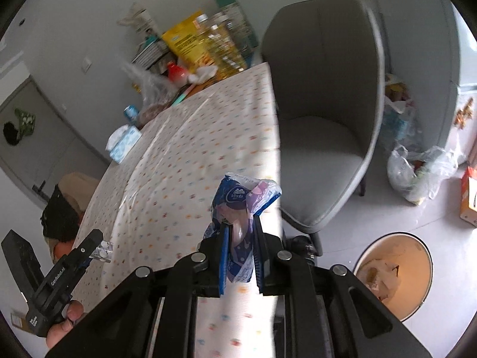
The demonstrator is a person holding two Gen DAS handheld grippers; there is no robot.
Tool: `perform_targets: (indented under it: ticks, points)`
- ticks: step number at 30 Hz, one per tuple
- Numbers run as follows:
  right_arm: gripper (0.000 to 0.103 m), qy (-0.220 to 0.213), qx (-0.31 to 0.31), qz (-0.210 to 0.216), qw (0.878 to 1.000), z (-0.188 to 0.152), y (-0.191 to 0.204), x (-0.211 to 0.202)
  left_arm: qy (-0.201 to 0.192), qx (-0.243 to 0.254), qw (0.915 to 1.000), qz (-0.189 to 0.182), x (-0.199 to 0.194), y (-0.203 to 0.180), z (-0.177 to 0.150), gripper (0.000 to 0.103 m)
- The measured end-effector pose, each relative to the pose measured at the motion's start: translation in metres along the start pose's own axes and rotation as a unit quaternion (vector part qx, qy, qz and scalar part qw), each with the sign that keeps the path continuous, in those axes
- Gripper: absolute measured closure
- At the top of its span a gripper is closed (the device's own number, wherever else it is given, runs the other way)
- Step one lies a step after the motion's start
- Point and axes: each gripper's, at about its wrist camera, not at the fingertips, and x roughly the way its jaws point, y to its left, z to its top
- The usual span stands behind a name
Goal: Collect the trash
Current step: 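Carry the plastic piece and tissue packet over the bucket with both tools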
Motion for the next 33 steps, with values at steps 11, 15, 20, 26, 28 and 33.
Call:
perform_targets:
  ticks: [11, 15, 20, 26, 28, 33]
  points:
    - [0.088, -0.022, 0.066, -0.025, 0.997, -0.004, -0.077, -0.025, 0.032, 0.059, 0.9975, -0.021, 0.025, -0.068, -0.013, 0.073]
    - [0.088, -0.029, 0.091, -0.036, 0.995, -0.008, -0.105, -0.033, 0.045, 0.075, 0.9958, -0.028, 0.034, -0.087, -0.02, 0.073]
    - [0.087, -0.036, 0.116, -0.055, 0.991, -0.015, -0.138, -0.044, 0.062, 0.097, 0.9925, -0.04, 0.046, -0.115, -0.031, 0.073]
    - [0.087, -0.047, 0.145, -0.077, 0.985, -0.026, -0.171, -0.063, 0.082, 0.123, 0.9871, -0.061, 0.059, -0.149, -0.043, 0.073]
    - [0.086, -0.05, 0.156, -0.085, 0.983, -0.03, -0.183, -0.069, 0.087, 0.132, 0.985, -0.068, 0.062, -0.16, -0.047, 0.073]
    - [0.069, -0.05, 0.181, -0.084, 0.979, -0.04, -0.207, -0.069, 0.098, 0.149, 0.981, -0.077, 0.065, -0.178, -0.056, 0.073]
